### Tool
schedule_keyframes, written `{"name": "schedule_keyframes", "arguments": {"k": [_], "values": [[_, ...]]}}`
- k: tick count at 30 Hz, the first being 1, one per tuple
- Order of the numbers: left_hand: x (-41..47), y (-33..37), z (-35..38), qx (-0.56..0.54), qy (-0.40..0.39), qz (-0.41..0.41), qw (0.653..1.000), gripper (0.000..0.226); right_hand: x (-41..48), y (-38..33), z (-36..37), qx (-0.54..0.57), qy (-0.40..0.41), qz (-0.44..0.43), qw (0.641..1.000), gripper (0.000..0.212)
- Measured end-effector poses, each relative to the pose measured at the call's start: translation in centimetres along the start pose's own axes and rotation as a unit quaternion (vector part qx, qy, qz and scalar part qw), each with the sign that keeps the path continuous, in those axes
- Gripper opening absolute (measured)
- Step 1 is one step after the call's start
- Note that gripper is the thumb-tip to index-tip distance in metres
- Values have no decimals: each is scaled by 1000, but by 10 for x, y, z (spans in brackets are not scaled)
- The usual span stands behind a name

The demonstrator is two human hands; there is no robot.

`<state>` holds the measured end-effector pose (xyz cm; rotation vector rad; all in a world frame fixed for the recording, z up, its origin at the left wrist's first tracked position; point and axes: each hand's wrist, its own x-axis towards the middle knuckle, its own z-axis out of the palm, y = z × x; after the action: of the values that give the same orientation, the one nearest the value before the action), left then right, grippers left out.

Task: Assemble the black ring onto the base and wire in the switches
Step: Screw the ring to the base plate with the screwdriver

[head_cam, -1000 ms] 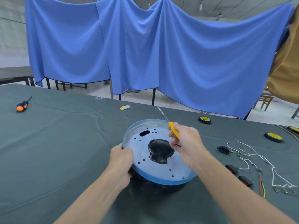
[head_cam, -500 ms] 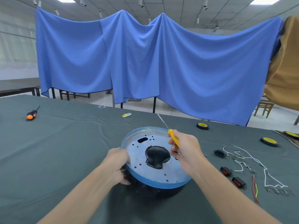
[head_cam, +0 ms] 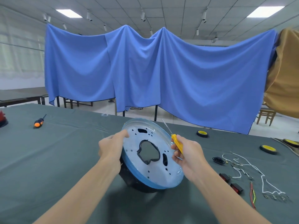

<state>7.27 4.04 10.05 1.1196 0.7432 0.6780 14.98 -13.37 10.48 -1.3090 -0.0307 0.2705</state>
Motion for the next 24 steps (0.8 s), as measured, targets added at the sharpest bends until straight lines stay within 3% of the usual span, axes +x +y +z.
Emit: {"name": "schedule_keyframes", "arguments": {"k": [2, 5, 9, 12, 17, 21, 24], "values": [[-5, 8, 4, 16, 14, 59, 998, 7, 0, 0, -1, 12, 0, 1, 1000, 20], [-12, 18, 9, 78, 33, 176, 981, 23, 0, 0, -4, 20, -3, 0, 1000, 19], [-6, 17, 15, 221, 60, 299, 926, 64, 1, -2, -7, 26, 3, -4, 1000, 20], [-1, 8, 19, 275, 91, 398, 871, 69, 2, -1, -9, 28, 4, -1, 1000, 20], [3, -1, 25, 377, 81, 569, 726, 72, 6, 1, -14, 34, 16, 5, 999, 20], [15, -11, 24, 420, 106, 698, 570, 63, 11, 7, -22, 28, 26, -5, 999, 19], [24, -25, 20, 459, 88, 726, 505, 60, 16, 17, -29, 8, 23, -17, 1000, 17]]}}
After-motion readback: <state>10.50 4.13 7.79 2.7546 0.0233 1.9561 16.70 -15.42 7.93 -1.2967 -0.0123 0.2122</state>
